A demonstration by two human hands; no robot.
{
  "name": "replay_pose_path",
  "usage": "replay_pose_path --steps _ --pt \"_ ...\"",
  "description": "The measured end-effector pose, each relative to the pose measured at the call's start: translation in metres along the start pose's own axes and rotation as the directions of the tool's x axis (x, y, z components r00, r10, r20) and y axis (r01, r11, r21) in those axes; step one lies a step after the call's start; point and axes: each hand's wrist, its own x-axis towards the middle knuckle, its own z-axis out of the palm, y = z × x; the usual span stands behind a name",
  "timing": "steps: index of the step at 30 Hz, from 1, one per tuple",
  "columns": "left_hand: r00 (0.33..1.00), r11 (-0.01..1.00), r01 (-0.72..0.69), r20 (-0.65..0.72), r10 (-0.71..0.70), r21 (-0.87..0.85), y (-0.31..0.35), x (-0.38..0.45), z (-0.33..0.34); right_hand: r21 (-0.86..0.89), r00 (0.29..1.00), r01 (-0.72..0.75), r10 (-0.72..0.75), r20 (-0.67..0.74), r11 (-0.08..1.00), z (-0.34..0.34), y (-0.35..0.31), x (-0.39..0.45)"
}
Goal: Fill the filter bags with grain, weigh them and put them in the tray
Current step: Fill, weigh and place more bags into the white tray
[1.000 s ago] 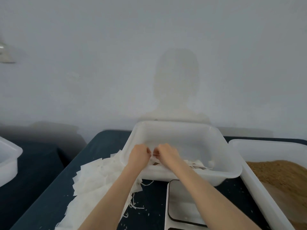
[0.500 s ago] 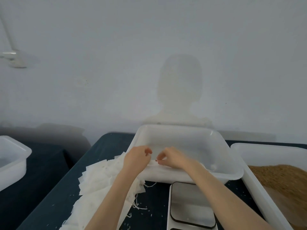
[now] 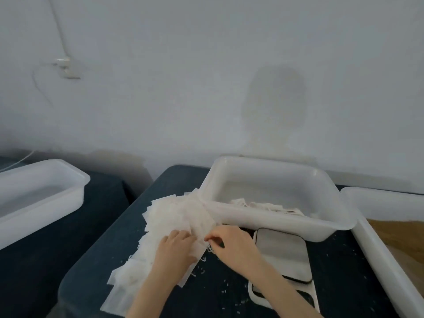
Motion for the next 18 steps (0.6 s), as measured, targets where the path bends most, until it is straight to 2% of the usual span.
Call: replay_pose_path --steps 2,8,11,14,18 --pt "1.0 0.999 -0.026 0.016 0.026 0.022 -0.004 -0.01 0.012 -0.006 1.0 -0.031 0.031 0.0 1.0 0.011 -0.001 -0.007" --pt "0.989 0.986 -0.132 -0.075 0.125 -0.104 -0.007 -0.024 0.002 0.031 0.991 -0.133 0.133 -0.007 0.991 0.027 0.0 -0.019" --pt "0.963 0.969 -0.208 -0.202 0.179 -0.136 -0.004 -0.03 -0.001 0.068 0.985 -0.173 0.174 -0.011 0.983 0.03 -0.001 -0.022" --pt "0.94 0.951 -0.261 -0.27 0.211 -0.165 -0.001 -0.033 -0.004 0.161 0.969 -0.245 0.248 -0.001 0.956 0.031 -0.004 -0.022" --pt "0.917 0.948 -0.263 -0.351 0.188 -0.179 0.004 -0.036 -0.01 0.303 0.953 -0.301 0.3 0.051 0.904 0.029 -0.008 -0.018"
